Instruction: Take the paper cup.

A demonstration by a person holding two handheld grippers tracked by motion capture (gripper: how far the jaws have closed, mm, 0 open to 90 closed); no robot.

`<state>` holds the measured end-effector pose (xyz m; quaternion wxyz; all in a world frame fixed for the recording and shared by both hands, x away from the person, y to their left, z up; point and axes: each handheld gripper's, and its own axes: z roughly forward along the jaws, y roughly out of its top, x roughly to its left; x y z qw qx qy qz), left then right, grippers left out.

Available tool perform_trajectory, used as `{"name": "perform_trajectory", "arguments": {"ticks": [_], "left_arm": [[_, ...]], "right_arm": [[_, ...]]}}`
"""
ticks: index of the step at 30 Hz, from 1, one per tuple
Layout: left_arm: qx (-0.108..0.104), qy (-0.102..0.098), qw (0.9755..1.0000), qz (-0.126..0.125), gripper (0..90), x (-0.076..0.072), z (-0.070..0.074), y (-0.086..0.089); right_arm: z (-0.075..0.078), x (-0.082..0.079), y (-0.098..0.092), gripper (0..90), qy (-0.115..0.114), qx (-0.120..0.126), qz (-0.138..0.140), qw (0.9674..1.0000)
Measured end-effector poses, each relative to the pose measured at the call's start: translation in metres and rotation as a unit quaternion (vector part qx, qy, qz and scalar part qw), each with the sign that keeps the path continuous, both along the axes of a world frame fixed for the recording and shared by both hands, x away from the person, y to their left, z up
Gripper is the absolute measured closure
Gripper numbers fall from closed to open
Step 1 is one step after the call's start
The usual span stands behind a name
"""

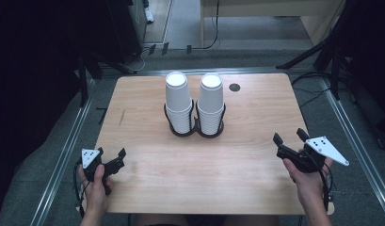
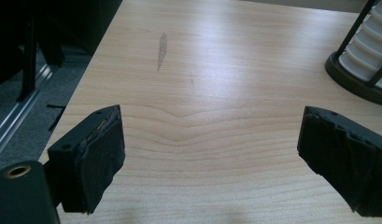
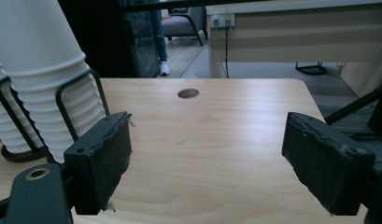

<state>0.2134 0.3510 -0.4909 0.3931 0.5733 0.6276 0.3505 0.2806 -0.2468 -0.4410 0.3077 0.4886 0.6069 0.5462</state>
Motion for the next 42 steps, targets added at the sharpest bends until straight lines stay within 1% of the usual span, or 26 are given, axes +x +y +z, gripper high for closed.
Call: {"name": "perform_trajectory", "arguments": {"ticks": [3,6,7,9,11,14,18,19,20,21,22,23,25,26,28,30,31,35,39,40,41,42], "left_arm": [[-0.001,-0.001,1.0000,-0.001,7.8,0.000,0.000,0.000],[-0.001,-0.001,1.0000,0.000,7.8,0.000,0.000,0.000],[-0.002,-0.002,1.0000,0.000,7.8,0.000,0.001,0.000],[-0.002,-0.002,1.0000,0.000,7.8,0.000,0.001,0.000],[-0.001,-0.002,1.0000,-0.001,7.8,0.000,0.001,0.000],[0.001,-0.004,1.0000,-0.001,7.8,0.000,0.001,-0.001],[0.000,-0.008,1.0000,-0.002,7.8,0.000,0.001,-0.001],[-0.002,-0.010,0.9999,-0.003,7.8,0.000,0.002,-0.001],[-0.002,-0.010,0.9999,-0.003,7.8,0.000,0.002,-0.001],[-0.002,-0.010,0.9999,-0.003,7.8,0.000,0.002,0.000],[-0.002,-0.011,0.9999,-0.003,7.8,0.000,0.002,0.000],[-0.002,-0.011,0.9999,-0.003,7.8,0.000,0.003,0.000],[-0.005,-0.012,0.9999,-0.003,7.8,0.000,0.003,-0.001],[-0.003,-0.013,0.9999,-0.004,7.8,0.001,0.003,-0.001],[-0.003,-0.014,0.9999,-0.005,7.8,0.001,0.003,-0.002],[0.000,-0.013,0.9999,-0.007,7.8,0.000,0.004,-0.002],[0.001,-0.015,0.9999,-0.007,7.8,0.000,0.004,-0.002],[-0.001,-0.018,0.9998,-0.007,7.8,0.001,0.004,-0.003],[-0.002,-0.021,0.9998,-0.008,7.8,0.001,0.005,-0.004],[-0.001,-0.021,0.9997,-0.008,7.8,0.001,0.005,-0.004],[-0.001,-0.020,0.9998,-0.009,7.8,0.001,0.005,-0.004],[-0.001,-0.020,0.9997,-0.010,7.8,0.001,0.005,-0.004]], "right_arm": [[0.010,0.005,0.009,16.5,-0.003,0.003,0.012,0.9999],[0.019,0.010,0.019,16.5,-0.008,-0.002,0.024,0.9997],[0.024,0.014,0.026,16.5,-0.010,-0.003,0.032,0.9994],[0.026,0.016,0.029,16.5,-0.010,0.000,0.036,0.9993],[0.033,0.020,0.036,16.5,-0.009,0.018,0.047,0.9987],[0.043,0.026,0.047,16.5,-0.015,0.027,0.061,0.9977],[0.056,0.033,0.064,16.5,-0.024,0.020,0.078,0.9965],[0.062,0.037,0.071,16.4,-0.027,0.019,0.085,0.9958],[0.062,0.037,0.071,16.4,-0.027,0.019,0.085,0.9958],[0.065,0.039,0.075,16.3,-0.027,0.021,0.091,0.9953],[0.070,0.042,0.081,16.2,-0.031,0.015,0.098,0.9946],[0.070,0.042,0.081,16.2,-0.031,0.015,0.098,0.9946],[0.076,0.046,0.090,15.9,-0.031,0.011,0.107,0.9937],[0.076,0.046,0.090,15.9,-0.031,0.011,0.107,0.9937],[0.081,0.052,0.098,15.9,-0.028,0.002,0.118,0.9927],[0.082,0.053,0.100,15.9,-0.028,0.000,0.122,0.9922],[0.085,0.057,0.105,15.8,-0.026,-0.003,0.129,0.9913],[0.088,0.064,0.115,15.8,-0.023,-0.007,0.142,0.9896],[0.090,0.068,0.122,15.6,-0.019,-0.006,0.149,0.9887],[0.090,0.071,0.126,15.5,-0.019,-0.005,0.155,0.9877],[0.090,0.071,0.126,15.5,-0.019,-0.005,0.155,0.9877],[0.091,0.073,0.128,15.5,-0.016,-0.005,0.157,0.9874]]}}
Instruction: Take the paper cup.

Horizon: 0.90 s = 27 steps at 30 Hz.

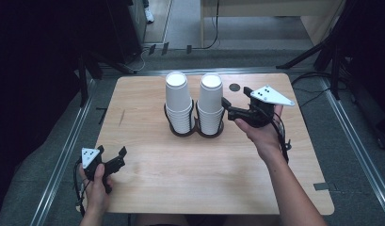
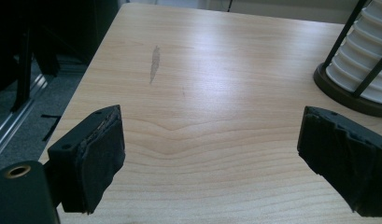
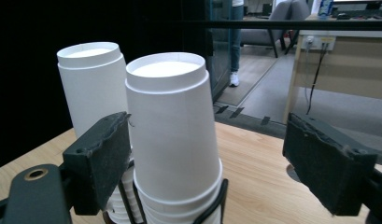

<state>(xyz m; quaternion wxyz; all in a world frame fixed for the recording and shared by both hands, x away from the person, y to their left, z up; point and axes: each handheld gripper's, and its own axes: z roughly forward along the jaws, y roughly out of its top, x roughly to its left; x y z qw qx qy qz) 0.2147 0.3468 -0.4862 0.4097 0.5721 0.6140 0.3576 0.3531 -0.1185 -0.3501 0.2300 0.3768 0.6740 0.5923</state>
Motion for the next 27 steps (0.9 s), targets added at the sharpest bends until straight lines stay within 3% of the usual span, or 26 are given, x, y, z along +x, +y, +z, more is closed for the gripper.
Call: {"name": "perform_trajectory", "arguments": {"ticks": [6,12,18,27], "left_arm": [[0.002,0.000,1.0000,-0.009,7.8,0.000,0.000,-0.001],[0.002,-0.002,0.9998,-0.019,7.8,0.000,-0.001,-0.004],[0.004,-0.006,0.9997,-0.024,7.8,-0.001,0.000,-0.004],[0.003,-0.008,0.9995,-0.032,7.8,-0.002,0.001,-0.006]], "right_arm": [[0.001,0.010,0.012,14.1,0.005,0.003,0.021,0.9998],[0.001,0.019,0.027,13.3,0.010,-0.011,0.028,0.9995],[0.004,0.032,0.038,12.8,0.019,-0.008,0.022,0.9996],[0.001,0.045,0.056,9.9,0.032,-0.024,0.015,0.9991]]}}
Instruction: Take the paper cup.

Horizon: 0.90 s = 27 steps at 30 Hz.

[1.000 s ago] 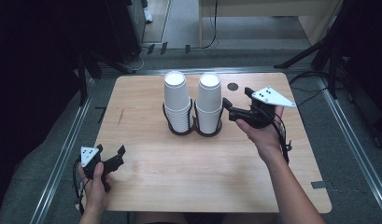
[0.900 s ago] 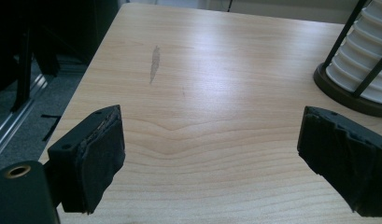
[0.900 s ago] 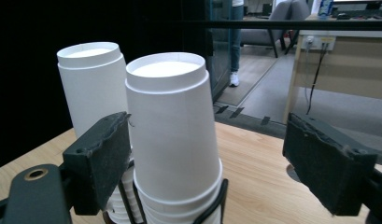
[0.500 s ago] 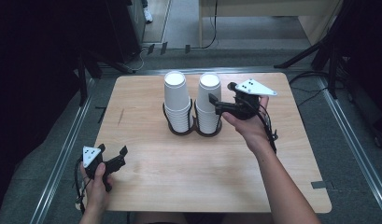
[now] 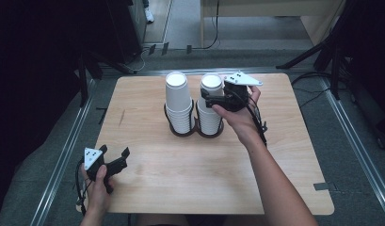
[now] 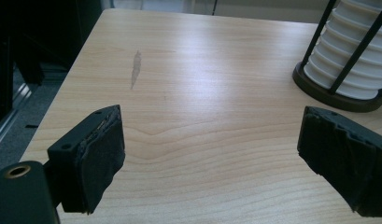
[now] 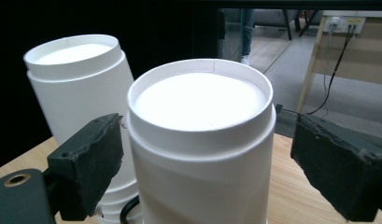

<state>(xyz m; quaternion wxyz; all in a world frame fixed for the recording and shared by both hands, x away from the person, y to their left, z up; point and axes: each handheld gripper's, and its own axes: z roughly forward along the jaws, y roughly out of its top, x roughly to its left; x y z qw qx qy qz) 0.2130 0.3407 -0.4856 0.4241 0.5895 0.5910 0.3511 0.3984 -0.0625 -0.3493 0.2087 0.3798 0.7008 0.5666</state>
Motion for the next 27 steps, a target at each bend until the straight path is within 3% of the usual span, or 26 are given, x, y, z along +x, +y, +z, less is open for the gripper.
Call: {"name": "perform_trajectory", "arguments": {"ticks": [11,14,16,27], "left_arm": [[-0.004,-0.002,0.9999,-0.009,7.8,-0.0001,0.0013,-0.0021],[-0.001,-0.003,0.9999,-0.011,7.8,0.0001,0.0016,-0.0024],[-0.002,-0.002,1.0000,-0.009,7.8,0.0007,0.0012,-0.0024],[-0.004,-0.001,0.9999,-0.010,7.8,0.0008,0.0012,-0.0021]], "right_arm": [[-0.0009,0.0052,0.0055,15.2,0.009,-0.010,-0.002,0.9999],[-0.0015,0.0042,0.0081,21.9,0.001,-0.012,0.003,0.9999],[-0.0003,0.0032,0.0098,22.6,-0.006,-0.021,-0.001,0.9998],[0.0076,0.0038,0.0081,23.4,-0.016,-0.011,-0.001,0.9998]]}}
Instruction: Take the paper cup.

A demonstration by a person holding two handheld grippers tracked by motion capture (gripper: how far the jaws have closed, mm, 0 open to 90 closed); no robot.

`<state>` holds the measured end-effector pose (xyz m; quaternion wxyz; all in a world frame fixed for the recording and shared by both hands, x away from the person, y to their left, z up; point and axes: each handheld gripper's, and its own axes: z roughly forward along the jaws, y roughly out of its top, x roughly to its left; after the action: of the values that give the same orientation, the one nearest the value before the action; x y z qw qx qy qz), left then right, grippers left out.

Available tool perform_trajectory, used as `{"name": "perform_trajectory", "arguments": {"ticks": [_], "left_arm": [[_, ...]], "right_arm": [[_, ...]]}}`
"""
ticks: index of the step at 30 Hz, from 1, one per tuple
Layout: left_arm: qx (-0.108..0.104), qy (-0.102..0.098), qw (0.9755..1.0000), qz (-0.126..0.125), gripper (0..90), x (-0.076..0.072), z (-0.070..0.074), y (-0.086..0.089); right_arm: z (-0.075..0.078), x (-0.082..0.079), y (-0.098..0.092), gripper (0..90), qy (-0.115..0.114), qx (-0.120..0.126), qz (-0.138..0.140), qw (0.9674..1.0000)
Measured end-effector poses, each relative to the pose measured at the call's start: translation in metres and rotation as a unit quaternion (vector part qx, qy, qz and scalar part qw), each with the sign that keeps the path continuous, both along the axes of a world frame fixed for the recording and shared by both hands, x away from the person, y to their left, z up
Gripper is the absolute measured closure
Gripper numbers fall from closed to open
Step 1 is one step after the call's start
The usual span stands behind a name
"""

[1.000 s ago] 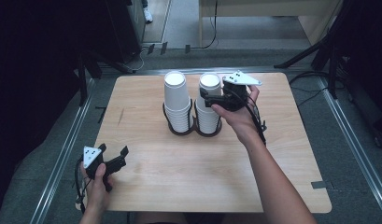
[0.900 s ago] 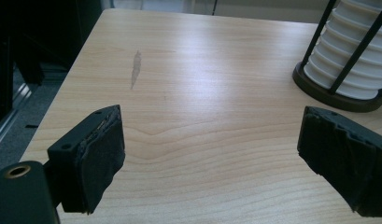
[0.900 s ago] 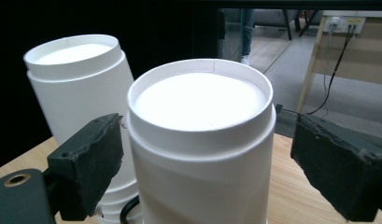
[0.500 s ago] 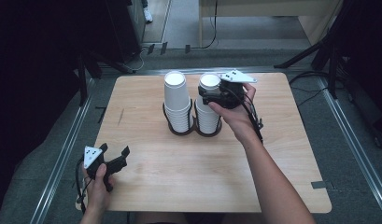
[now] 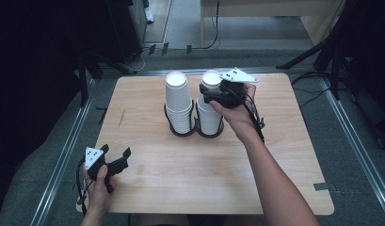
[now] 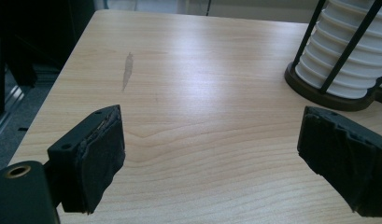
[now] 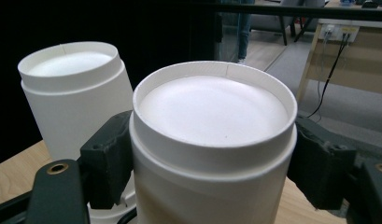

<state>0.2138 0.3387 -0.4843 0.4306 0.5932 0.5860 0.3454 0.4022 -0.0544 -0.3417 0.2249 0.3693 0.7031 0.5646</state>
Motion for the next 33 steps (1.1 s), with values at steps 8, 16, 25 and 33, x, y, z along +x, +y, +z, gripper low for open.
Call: {"name": "perform_trajectory", "arguments": {"ticks": [8,16,25,33], "left_arm": [[0.002,0.001,1.0000,-0.001,7.8,0.000,0.000,0.001],[0.004,0.000,1.0000,-0.003,7.8,0.000,0.000,0.000],[-0.001,-0.001,1.0000,-0.002,7.8,0.000,0.000,0.001],[0.001,0.001,1.0000,-0.004,7.8,0.001,-0.001,0.000]], "right_arm": [[0.020,0.001,-0.004,23.5,-0.021,0.009,-0.002,0.9997],[0.043,-0.001,-0.007,23.6,-0.042,0.017,-0.011,0.9989],[0.066,-0.004,-0.012,23.7,-0.067,0.033,-0.019,0.9970],[0.081,-0.009,-0.015,23.7,-0.084,0.041,-0.017,0.9954]]}}
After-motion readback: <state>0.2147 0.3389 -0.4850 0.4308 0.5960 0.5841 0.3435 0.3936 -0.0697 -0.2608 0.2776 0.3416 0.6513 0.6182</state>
